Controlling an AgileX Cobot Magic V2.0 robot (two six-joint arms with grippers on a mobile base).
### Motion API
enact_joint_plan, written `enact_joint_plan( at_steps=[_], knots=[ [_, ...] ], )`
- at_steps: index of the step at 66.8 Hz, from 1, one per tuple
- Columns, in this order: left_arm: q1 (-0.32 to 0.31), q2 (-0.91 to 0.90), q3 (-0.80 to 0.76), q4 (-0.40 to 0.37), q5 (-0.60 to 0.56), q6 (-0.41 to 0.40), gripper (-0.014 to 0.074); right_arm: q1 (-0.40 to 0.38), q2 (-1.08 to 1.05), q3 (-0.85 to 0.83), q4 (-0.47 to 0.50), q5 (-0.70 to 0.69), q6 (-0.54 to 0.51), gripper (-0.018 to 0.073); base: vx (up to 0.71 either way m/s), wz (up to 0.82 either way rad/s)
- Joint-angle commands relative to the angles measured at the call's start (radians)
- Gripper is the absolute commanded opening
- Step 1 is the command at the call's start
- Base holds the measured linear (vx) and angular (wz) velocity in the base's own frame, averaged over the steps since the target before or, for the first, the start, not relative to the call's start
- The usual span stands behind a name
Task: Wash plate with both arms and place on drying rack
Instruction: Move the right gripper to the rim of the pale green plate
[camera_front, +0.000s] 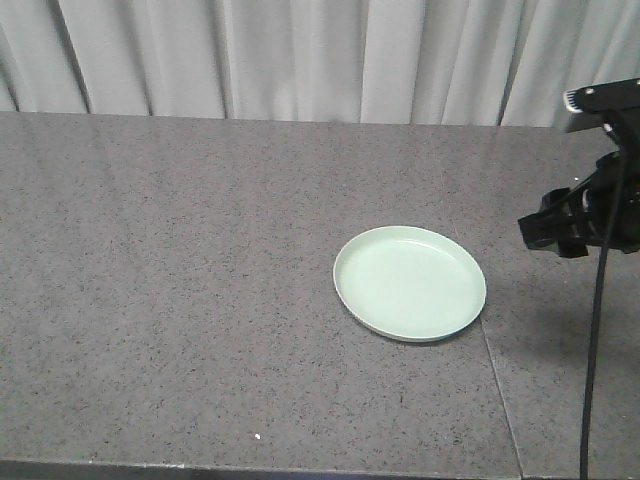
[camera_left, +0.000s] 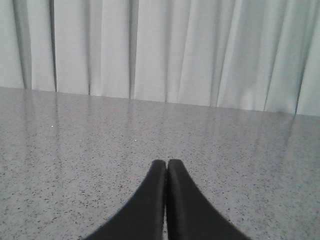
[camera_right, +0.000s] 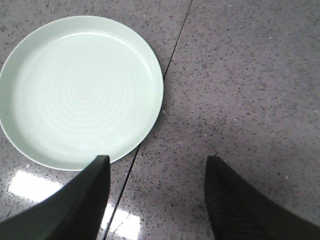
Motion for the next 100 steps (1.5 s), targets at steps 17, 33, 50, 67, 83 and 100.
enact_joint_plan(
  at_steps=[17,33,50,67,83,100],
  knots=[
    [-0.008,-0.014,-0.027,-0.008,-0.076,-0.001,-0.0006,0.034,0.148,-0.111,-0.012,-0.021,0.057,0.0421,0.0,0.0],
    [-0.008,-0.014,-0.027,-0.008,-0.076,-0.001,-0.0006,0.034,0.248,-0.148,0.0,-0.004,0.069,0.0421,0.0,0.0],
    [-0.008,-0.014,-0.027,-0.008,-0.076,-0.001,-0.0006,0.034,0.316,-0.148,0.044,-0.027,0.065,0.0403,0.0,0.0],
    [-0.008,-0.014,-0.027,-0.008,-0.076,-0.001,-0.0006,0.034,0.361,-0.148,0.044,-0.06,0.066,0.0373,0.0,0.0],
    [-0.008,-0.014,-0.027,-0.008,-0.076,-0.001,-0.0006,0.034,0.39,-0.148,0.075,-0.095,0.066,0.0373,0.0,0.0],
    [-0.008,-0.014,-0.027,-0.008,-0.076,-0.001,-0.0006,0.032,0.424,-0.148,0.083,-0.103,0.065,0.0372,0.0,0.0]
  ],
)
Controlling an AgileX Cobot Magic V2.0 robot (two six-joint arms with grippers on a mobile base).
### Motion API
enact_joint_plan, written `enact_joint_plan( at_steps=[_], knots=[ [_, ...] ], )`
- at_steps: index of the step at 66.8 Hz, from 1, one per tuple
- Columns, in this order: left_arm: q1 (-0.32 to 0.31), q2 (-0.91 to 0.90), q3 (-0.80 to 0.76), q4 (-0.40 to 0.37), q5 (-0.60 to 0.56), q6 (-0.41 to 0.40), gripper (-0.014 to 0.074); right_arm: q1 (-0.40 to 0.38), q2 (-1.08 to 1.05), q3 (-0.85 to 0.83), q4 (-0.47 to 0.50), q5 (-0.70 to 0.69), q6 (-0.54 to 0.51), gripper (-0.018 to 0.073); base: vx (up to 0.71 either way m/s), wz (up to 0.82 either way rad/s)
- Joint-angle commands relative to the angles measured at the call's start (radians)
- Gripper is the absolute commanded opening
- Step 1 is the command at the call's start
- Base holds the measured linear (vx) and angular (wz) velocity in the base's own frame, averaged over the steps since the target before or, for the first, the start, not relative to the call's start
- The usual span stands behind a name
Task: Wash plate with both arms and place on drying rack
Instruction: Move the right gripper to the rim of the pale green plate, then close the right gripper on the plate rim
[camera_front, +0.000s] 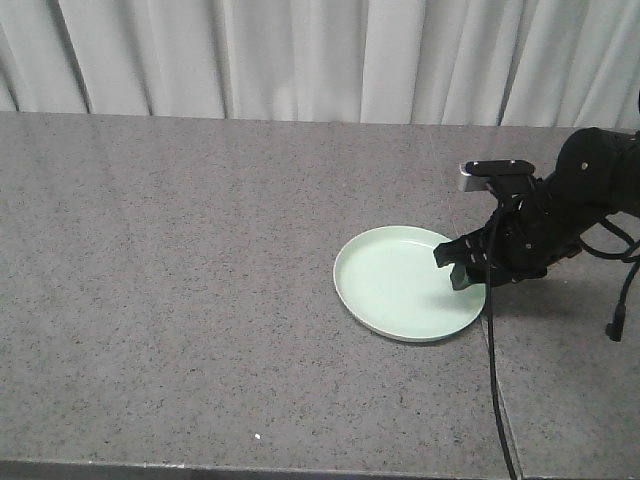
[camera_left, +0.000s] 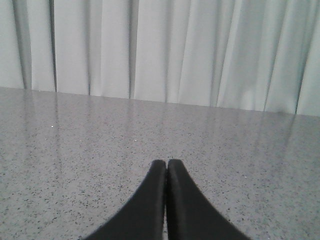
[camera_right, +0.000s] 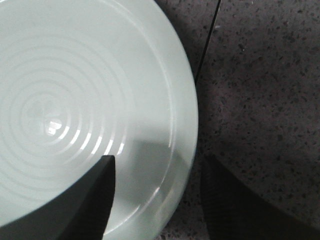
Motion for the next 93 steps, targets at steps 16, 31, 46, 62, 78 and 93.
enact_joint_plan(
  at_steps=[16,31,46,62,78,93],
  knots=[
    [-0.008,-0.014,-0.027,-0.008,-0.076,-0.001,-0.0006,-0.002,-0.036,-0.03,0.016,-0.043,0.0,0.0372,0.0,0.0],
    [-0.008,-0.014,-0.027,-0.008,-0.076,-0.001,-0.0006,-0.003,-0.036,-0.03,0.016,-0.055,0.0,0.0372,0.0,0.0],
    [-0.008,-0.014,-0.027,-0.008,-0.076,-0.001,-0.0006,-0.003,-0.031,-0.03,0.016,-0.071,0.0,0.0372,0.0,0.0],
    [-0.008,-0.014,-0.027,-0.008,-0.076,-0.001,-0.0006,-0.003,-0.013,-0.03,0.025,-0.068,0.001,0.0372,0.0,0.0],
    [-0.008,-0.014,-0.027,-0.008,-0.076,-0.001,-0.0006,-0.003,-0.013,-0.03,0.021,-0.062,0.004,0.0337,0.0,0.0],
    [-0.008,-0.014,-0.027,-0.008,-0.076,-0.001,-0.0006,-0.003,-0.01,-0.03,0.01,-0.04,0.001,0.0181,0.0,0.0]
  ],
)
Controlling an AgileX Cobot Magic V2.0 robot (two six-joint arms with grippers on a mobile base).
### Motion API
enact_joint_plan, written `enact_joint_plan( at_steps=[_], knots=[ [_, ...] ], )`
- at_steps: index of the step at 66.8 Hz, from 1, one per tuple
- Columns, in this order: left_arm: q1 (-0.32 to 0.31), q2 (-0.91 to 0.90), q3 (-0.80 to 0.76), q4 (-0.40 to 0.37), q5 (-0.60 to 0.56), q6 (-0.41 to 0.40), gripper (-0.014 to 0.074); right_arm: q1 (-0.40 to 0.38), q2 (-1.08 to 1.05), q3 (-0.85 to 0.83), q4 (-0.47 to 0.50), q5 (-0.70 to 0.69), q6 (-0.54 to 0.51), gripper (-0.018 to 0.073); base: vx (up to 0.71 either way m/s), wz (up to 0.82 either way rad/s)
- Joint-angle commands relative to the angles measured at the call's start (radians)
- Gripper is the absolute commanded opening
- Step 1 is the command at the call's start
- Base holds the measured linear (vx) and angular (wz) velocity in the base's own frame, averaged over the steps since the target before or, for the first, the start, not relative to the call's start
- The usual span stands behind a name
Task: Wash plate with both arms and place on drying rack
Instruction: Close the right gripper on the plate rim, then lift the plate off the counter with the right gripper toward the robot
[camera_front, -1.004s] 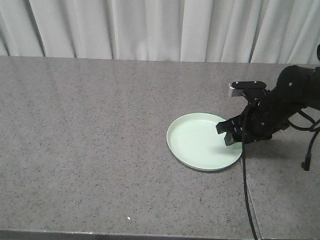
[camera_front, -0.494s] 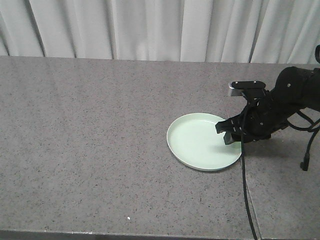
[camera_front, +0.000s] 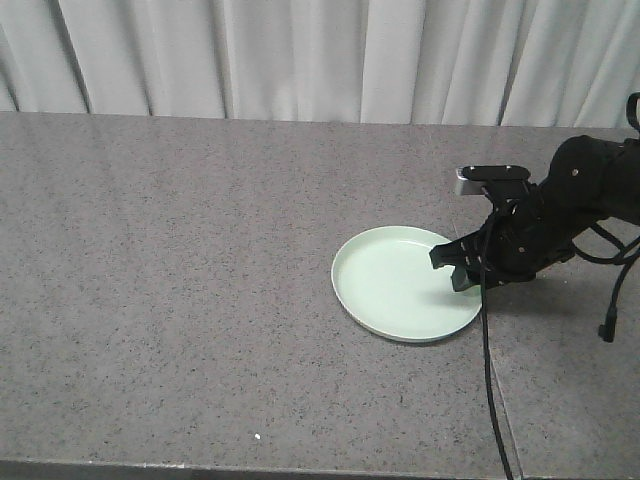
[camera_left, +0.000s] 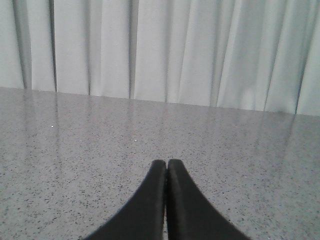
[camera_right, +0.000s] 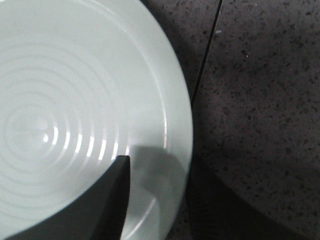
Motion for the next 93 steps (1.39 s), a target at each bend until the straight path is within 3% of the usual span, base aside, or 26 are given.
enact_joint_plan(
  at_steps=[1,26,60,73,93],
  knots=[
    [-0.008,-0.014,-0.027,-0.008,-0.076,-0.001,-0.0006,-0.003,-0.04,-0.03,-0.005,-0.006,-0.002,0.0172,0.0,0.0],
    [-0.008,-0.014,-0.027,-0.008,-0.076,-0.001,-0.0006,-0.003,-0.024,-0.03,-0.003,-0.007,0.001,-0.0014,0.0,0.0],
    [-0.008,-0.014,-0.027,-0.008,-0.076,-0.001,-0.0006,-0.003,-0.202,-0.03,0.053,0.068,-0.015,-0.0004,0.0,0.0],
    [-0.008,-0.014,-0.027,-0.008,-0.076,-0.001,-0.0006,-0.002,-0.332,0.017,0.14,0.078,-0.064,-0.0003,0.0,0.0],
    [-0.008,-0.014,-0.027,-0.008,-0.076,-0.001,-0.0006,-0.002,-0.515,0.222,0.357,0.068,-0.248,-0.0003,0.0,0.0]
  ],
)
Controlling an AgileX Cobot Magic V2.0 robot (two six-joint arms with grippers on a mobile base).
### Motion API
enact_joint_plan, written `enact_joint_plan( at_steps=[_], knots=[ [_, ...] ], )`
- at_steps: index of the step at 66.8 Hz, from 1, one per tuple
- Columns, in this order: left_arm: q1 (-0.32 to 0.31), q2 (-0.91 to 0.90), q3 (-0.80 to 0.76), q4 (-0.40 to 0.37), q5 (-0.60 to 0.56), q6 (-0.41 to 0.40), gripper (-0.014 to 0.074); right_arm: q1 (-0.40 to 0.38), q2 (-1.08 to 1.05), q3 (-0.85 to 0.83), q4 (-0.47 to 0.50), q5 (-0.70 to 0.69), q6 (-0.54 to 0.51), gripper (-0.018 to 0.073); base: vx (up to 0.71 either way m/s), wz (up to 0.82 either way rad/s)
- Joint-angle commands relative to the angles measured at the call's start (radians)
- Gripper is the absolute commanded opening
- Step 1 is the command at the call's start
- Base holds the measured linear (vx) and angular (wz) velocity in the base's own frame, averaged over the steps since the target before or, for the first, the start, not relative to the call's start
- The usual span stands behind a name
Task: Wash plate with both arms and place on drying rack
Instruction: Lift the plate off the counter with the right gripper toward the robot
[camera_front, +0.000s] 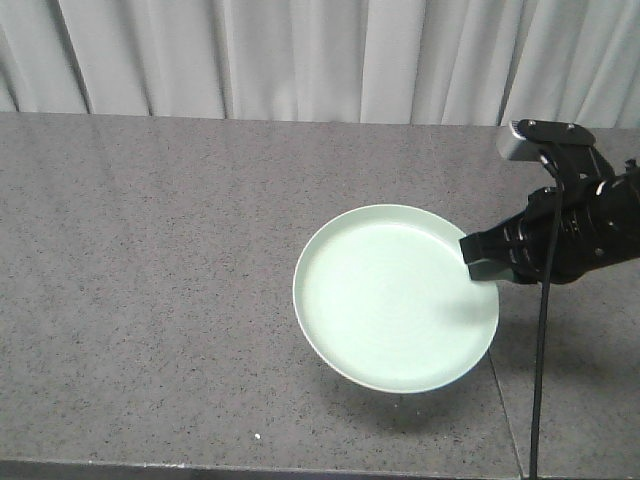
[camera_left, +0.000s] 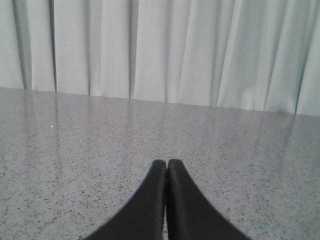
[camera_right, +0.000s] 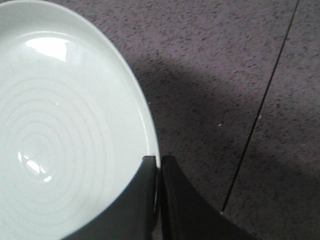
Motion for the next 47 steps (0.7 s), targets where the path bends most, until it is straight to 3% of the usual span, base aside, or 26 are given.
enact_joint_plan(
  at_steps=[1,16,34,47],
  knots=[
    [-0.008,-0.014,-0.027,-0.008,-0.076,-0.001,-0.0006,-0.002,-0.078,0.034,0.104,-0.037,-0.073,-0.0003,0.0,0.0],
    [-0.008,-0.014,-0.027,-0.008,-0.076,-0.001,-0.0006,0.003,-0.116,0.142,0.224,-0.01,-0.168,-0.0003,0.0,0.0],
    [-0.008,-0.014,-0.027,-0.008,-0.076,-0.001,-0.0006,0.125,-0.116,0.205,0.226,-0.052,-0.177,-0.0002,0.0,0.0],
    [-0.008,-0.014,-0.027,-0.008,-0.076,-0.001,-0.0006,0.148,-0.116,0.205,0.243,-0.07,-0.177,-0.0002,0.0,0.0]
  ],
)
